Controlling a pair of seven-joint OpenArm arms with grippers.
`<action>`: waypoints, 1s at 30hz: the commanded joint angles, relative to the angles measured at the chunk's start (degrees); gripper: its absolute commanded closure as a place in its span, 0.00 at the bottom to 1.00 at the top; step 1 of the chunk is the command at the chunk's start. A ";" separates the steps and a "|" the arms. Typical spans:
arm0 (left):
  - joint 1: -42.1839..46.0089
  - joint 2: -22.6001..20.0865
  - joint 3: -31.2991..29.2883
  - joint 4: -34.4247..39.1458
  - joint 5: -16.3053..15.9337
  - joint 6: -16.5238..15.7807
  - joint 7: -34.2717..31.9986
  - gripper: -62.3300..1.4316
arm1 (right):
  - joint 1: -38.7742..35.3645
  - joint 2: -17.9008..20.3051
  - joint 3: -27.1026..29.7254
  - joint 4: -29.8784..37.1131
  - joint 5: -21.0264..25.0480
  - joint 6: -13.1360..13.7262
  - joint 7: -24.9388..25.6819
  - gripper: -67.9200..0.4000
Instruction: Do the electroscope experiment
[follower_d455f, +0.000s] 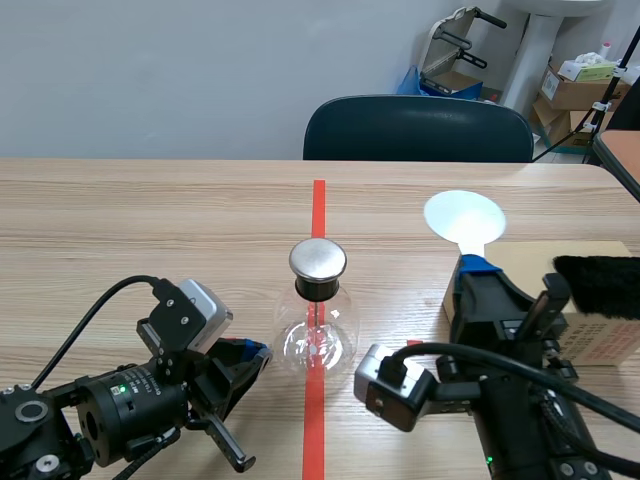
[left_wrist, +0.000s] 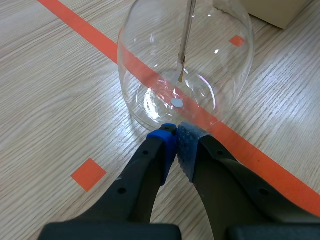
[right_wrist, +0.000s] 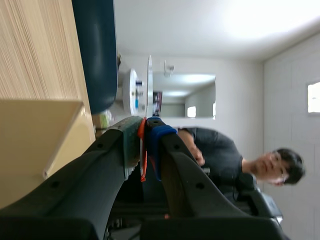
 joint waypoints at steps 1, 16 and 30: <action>-0.33 0.44 0.26 0.66 -0.39 -0.13 -0.76 0.91 | 0.39 0.28 0.20 1.01 -0.26 -0.79 1.66 0.98; -0.33 0.44 0.26 0.66 -0.39 -0.13 -0.76 0.91 | 0.39 0.28 0.20 1.01 -0.26 -0.76 24.24 0.98; -0.33 0.44 0.26 0.66 -0.42 -0.13 -0.76 0.91 | 0.39 0.28 0.20 1.01 -0.26 -0.61 28.94 0.98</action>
